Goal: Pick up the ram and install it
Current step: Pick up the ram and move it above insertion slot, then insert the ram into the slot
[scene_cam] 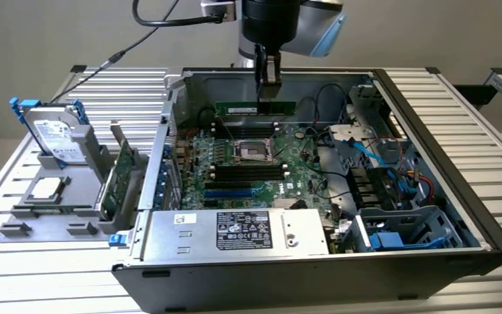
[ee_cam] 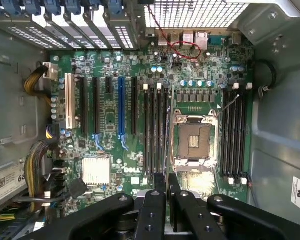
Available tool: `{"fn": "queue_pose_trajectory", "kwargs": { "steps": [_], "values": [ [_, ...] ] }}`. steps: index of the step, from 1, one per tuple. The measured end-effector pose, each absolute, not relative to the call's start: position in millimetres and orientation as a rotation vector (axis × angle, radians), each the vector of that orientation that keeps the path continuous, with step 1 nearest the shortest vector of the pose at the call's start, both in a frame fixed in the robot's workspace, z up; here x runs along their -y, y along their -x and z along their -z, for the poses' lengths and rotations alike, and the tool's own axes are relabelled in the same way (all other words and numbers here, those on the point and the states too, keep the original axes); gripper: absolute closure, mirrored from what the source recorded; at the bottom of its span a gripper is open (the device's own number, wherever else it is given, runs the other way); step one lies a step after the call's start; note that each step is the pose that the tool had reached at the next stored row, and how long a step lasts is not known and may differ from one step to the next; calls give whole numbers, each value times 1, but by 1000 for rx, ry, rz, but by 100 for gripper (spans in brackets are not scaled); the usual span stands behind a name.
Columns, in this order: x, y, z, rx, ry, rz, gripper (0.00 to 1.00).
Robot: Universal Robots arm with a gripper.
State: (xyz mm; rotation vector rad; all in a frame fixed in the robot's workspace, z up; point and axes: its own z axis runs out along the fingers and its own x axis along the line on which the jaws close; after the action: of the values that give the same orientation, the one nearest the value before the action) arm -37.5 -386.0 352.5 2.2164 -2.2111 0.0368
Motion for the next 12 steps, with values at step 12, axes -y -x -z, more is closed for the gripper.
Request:
{"fn": "queue_pose_trajectory", "kwargs": {
  "steps": [12],
  "values": [
    [386,37,-353,2211,-2216,-37,86]
  ]
}}
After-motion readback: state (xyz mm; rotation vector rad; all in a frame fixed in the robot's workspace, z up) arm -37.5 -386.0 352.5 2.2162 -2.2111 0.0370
